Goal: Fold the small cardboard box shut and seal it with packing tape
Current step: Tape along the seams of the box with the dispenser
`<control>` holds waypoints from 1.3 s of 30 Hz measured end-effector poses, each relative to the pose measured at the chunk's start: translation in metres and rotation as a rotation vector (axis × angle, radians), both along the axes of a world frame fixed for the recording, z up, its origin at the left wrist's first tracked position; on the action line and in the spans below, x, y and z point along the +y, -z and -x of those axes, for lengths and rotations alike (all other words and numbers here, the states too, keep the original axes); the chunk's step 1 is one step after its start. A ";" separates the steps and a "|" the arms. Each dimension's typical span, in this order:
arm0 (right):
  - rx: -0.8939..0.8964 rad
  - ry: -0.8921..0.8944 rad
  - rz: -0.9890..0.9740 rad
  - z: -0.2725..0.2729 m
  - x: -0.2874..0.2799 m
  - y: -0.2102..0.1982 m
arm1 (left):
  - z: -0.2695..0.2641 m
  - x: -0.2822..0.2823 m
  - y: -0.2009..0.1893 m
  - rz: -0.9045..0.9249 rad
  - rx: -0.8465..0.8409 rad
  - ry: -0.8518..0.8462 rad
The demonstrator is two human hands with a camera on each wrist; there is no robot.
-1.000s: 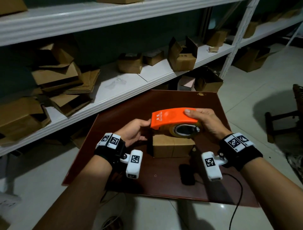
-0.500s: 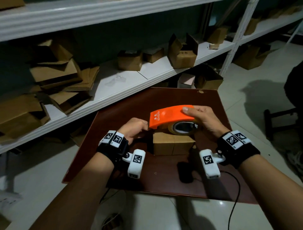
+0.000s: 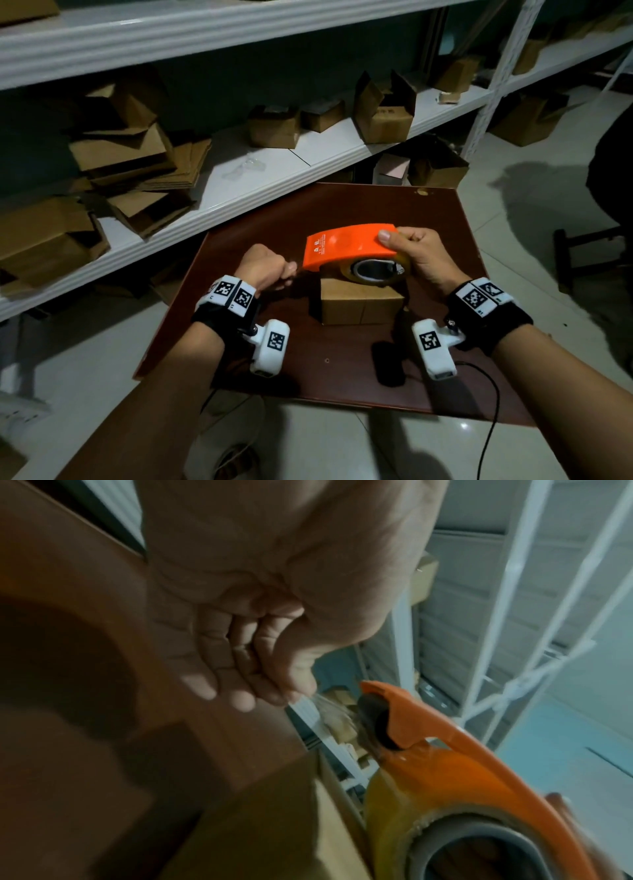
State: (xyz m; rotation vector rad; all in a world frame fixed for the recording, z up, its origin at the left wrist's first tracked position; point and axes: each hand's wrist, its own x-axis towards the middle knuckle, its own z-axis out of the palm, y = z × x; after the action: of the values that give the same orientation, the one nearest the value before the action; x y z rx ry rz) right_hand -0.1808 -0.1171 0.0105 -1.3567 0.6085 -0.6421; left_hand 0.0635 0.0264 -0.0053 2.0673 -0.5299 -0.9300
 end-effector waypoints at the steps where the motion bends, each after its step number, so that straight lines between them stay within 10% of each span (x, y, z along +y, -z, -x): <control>1: -0.003 -0.004 0.000 -0.002 0.001 0.001 | -0.003 0.003 0.003 -0.018 -0.012 0.005; 32: 0.017 0.152 0.139 -0.005 0.012 0.033 | 0.015 0.003 0.016 -0.131 -0.078 0.003; 39: 0.004 0.189 0.101 -0.004 0.004 0.042 | -0.001 0.007 0.025 0.283 0.643 -0.136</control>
State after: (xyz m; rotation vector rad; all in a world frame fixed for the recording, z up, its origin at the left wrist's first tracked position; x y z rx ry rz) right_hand -0.1763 -0.1128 -0.0313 -1.4044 0.7218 -0.8322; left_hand 0.0643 0.0334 -0.0298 1.4239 -0.1591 -1.2769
